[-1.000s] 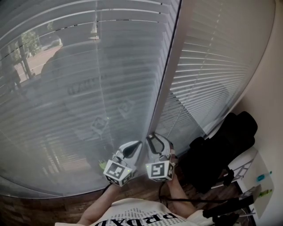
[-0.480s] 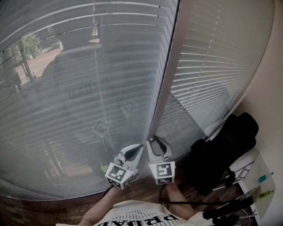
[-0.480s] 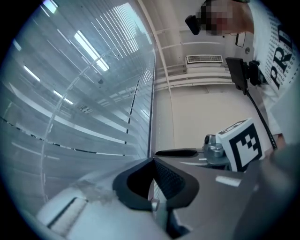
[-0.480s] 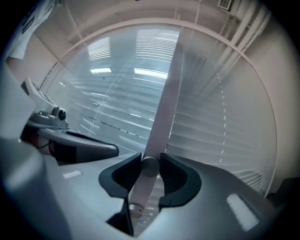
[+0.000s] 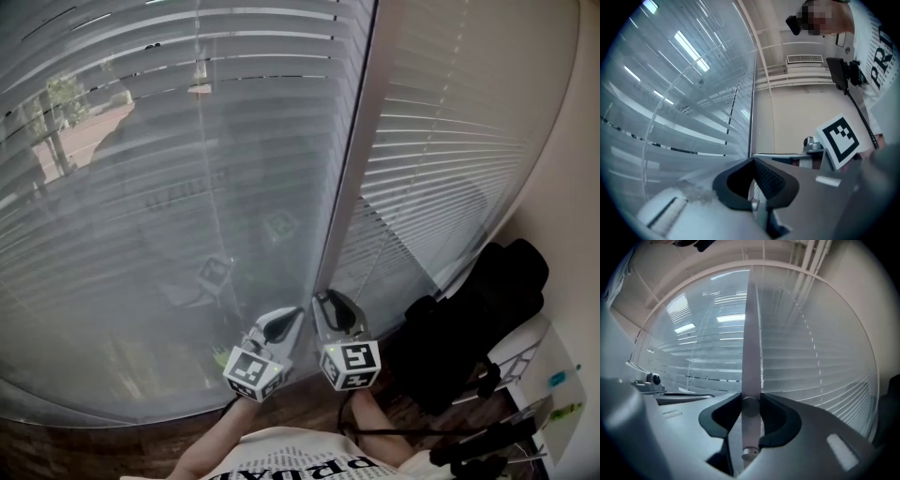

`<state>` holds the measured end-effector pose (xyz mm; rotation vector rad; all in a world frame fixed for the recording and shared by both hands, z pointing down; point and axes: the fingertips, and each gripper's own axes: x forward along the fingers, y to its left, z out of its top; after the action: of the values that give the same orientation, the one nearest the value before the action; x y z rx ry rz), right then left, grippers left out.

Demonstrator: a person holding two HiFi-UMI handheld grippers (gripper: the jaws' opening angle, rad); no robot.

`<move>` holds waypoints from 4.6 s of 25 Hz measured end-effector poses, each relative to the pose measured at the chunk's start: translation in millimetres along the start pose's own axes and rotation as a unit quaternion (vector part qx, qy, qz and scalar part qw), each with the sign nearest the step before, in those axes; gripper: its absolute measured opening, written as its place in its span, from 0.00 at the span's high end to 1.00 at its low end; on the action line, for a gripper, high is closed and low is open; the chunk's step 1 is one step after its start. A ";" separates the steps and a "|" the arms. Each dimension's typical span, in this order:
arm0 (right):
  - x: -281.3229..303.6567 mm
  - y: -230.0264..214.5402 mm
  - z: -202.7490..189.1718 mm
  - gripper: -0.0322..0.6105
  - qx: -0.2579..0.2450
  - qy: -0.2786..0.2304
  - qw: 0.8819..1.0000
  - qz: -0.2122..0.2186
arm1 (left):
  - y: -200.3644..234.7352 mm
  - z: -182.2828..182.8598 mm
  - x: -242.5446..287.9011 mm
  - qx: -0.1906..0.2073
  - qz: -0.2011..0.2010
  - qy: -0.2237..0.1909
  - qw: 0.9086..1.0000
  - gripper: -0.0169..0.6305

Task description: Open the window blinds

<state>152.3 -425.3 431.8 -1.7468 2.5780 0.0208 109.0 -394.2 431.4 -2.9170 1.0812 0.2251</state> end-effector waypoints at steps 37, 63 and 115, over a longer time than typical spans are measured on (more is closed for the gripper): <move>-1.7 1.0 -2.8 0.74 -0.023 0.011 1.000 0.010 | 0.1 3.9 -0.9 -0.005 -0.003 -0.003 1.000 0.99; 0.0 15.6 2.6 0.74 -0.243 0.023 0.970 0.012 | -1.2 -0.9 -0.7 -0.001 -0.003 -0.006 1.000 0.99; 0.5 -1.0 -4.7 0.74 -0.026 0.026 0.999 0.007 | 0.3 -0.7 -4.1 -0.007 -0.005 -0.008 1.000 0.99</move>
<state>152.9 -426.2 436.6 -1.7699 2.6509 0.0441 105.8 -391.8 432.7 -2.9267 1.0678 0.2580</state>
